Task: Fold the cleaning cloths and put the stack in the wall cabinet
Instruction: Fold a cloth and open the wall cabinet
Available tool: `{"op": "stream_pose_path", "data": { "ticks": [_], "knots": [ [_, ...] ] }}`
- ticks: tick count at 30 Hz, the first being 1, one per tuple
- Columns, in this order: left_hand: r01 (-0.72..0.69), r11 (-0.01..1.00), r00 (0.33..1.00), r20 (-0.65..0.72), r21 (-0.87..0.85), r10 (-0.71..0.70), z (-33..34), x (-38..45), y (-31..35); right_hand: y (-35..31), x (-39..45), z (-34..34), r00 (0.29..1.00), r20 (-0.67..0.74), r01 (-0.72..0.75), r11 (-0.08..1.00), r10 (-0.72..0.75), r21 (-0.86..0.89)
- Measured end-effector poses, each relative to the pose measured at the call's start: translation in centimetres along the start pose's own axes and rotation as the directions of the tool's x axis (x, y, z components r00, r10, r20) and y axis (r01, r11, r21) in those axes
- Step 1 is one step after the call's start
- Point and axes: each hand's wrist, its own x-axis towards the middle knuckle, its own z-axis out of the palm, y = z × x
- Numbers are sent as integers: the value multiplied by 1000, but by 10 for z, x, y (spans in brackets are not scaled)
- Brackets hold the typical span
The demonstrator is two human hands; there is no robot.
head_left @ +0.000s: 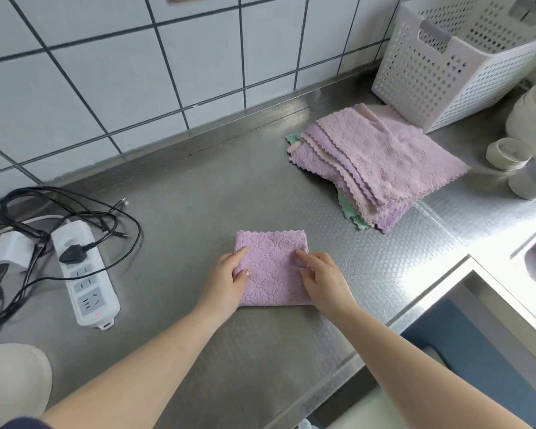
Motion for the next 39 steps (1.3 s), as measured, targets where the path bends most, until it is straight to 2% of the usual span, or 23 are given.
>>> {"op": "stream_pose_path", "data": {
  "ticks": [3,5,7,8,10,11,13,16,18,24,29,30,32,34,36,38,39],
  "knots": [
    [22,1000,1000,-2,-13,-22,0,-1,3,1,0,2,999,-24,23,1000,-23,-13],
    [4,1000,997,-81,23,-2,-1,-5,7,-1,-2,1,995,-98,19,1000,-21,-16],
    [-105,968,969,-195,226,151,-4,-8,9,-5,-3,-1,971,-234,38,998,-48,-47],
    [-174,923,946,-201,342,253,-4,-8,10,-9,-2,-1,948,-296,85,990,-114,-110],
    [-289,818,921,-90,498,380,0,-3,13,-19,3,6,899,-324,206,937,-296,-283],
    [-311,769,923,-14,558,384,3,0,16,-25,6,11,888,-283,250,897,-362,-364],
    [-297,698,945,97,652,312,8,7,24,-36,12,23,903,-157,282,829,-399,-483],
    [-221,672,975,148,707,165,11,17,21,-37,19,37,953,-51,224,807,-299,-546],
    [-212,634,977,166,744,132,10,19,13,-29,21,41,972,-21,181,806,-234,-564],
    [-218,568,976,181,794,123,8,20,8,-12,21,37,978,-18,151,759,-209,-633],
    [-234,610,972,167,757,165,10,23,5,-8,22,35,979,-38,135,771,-202,-623],
    [-234,644,971,142,729,192,10,23,4,-7,22,36,979,-39,134,773,-201,-620],
    [-163,778,980,10,607,197,4,20,3,-7,21,36,979,-40,134,779,-200,-613],
    [-32,889,983,-147,456,111,-4,12,-1,-6,22,36,978,-36,143,784,-206,-604],
    [93,964,978,-206,249,-41,-13,3,0,-6,23,36,975,-43,153,792,-220,-591],
    [179,981,974,-152,74,-166,-17,-1,4,-5,23,36,971,-57,156,799,-231,-581],
    [192,980,977,-103,47,-186,-19,-2,6,-5,23,36,970,-61,158,800,-235,-579]
  ]
}}
